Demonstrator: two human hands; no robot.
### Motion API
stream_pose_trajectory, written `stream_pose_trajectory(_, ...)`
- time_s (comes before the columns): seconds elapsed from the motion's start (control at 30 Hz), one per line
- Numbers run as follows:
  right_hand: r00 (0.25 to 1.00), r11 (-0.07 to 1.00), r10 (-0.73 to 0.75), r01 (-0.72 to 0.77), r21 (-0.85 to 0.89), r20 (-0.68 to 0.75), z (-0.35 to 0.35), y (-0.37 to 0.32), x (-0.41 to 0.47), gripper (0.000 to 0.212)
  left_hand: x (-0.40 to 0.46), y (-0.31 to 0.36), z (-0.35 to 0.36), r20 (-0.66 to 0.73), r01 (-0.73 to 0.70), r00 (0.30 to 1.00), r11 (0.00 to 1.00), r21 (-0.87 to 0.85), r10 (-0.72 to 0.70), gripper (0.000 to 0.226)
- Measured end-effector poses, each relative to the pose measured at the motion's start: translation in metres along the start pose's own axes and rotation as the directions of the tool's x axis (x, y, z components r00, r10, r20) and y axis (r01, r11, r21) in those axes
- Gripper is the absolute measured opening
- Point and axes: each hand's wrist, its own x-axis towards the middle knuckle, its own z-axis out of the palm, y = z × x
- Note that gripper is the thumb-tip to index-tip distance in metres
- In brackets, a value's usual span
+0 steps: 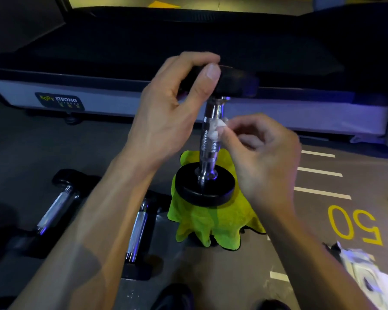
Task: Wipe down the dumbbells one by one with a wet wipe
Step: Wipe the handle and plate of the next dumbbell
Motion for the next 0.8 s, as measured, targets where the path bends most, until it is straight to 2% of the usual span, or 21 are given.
stream_pose_trajectory(0.07, 0.997, 0.999, -0.011, 0.013, -0.033, 0.078, 0.003, 0.009, -0.017, 0.011, 0.000, -0.003, -0.001, -0.016, 0.016, 1.000, 1.000, -0.006, -0.016, 0.030)
stream_pose_trajectory(0.13, 0.984, 0.982, -0.039, 0.069, -0.173, 0.171, 0.002, 0.016, -0.036, 0.011, 0.000, -0.006, -0.004, -0.042, 0.028, 0.999, 0.999, -0.026, -0.029, 0.030)
stream_pose_trajectory(0.2, 0.977, 0.976, -0.052, 0.094, -0.198, 0.205, 0.002, 0.017, -0.030, 0.013, -0.002, -0.008, -0.005, -0.042, 0.028, 0.999, 0.999, -0.046, -0.030, 0.030)
stream_pose_trajectory(0.37, 0.991, 0.985, -0.115, 0.123, -0.119, 0.069, 0.016, 0.008, -0.015, 0.014, 0.002, -0.009, -0.005, -0.036, 0.042, 0.998, 0.998, -0.045, -0.044, 0.031)
stream_pose_trajectory(0.57, 0.979, 0.985, -0.129, 0.145, -0.097, 0.158, 0.016, 0.019, -0.024, 0.017, 0.001, -0.008, -0.005, -0.024, 0.050, 0.998, 0.996, -0.079, -0.052, 0.029)
stream_pose_trajectory(0.67, 0.984, 0.984, -0.178, 0.178, -0.025, 0.003, 0.023, 0.002, 0.011, 0.013, 0.003, -0.007, -0.006, -0.010, 0.046, 0.999, 0.996, -0.075, -0.047, 0.030)
stream_pose_trajectory(0.73, 0.989, 0.985, -0.126, 0.133, 0.106, -0.076, 0.031, 0.002, 0.022, 0.011, 0.002, -0.007, -0.006, -0.008, 0.048, 0.999, 0.997, -0.066, -0.049, 0.029)
stream_pose_trajectory(0.8, 0.997, 0.981, -0.054, 0.062, 0.183, -0.053, 0.034, 0.010, 0.006, 0.011, 0.002, -0.008, -0.007, -0.019, 0.063, 0.998, 0.997, -0.055, -0.064, 0.029)
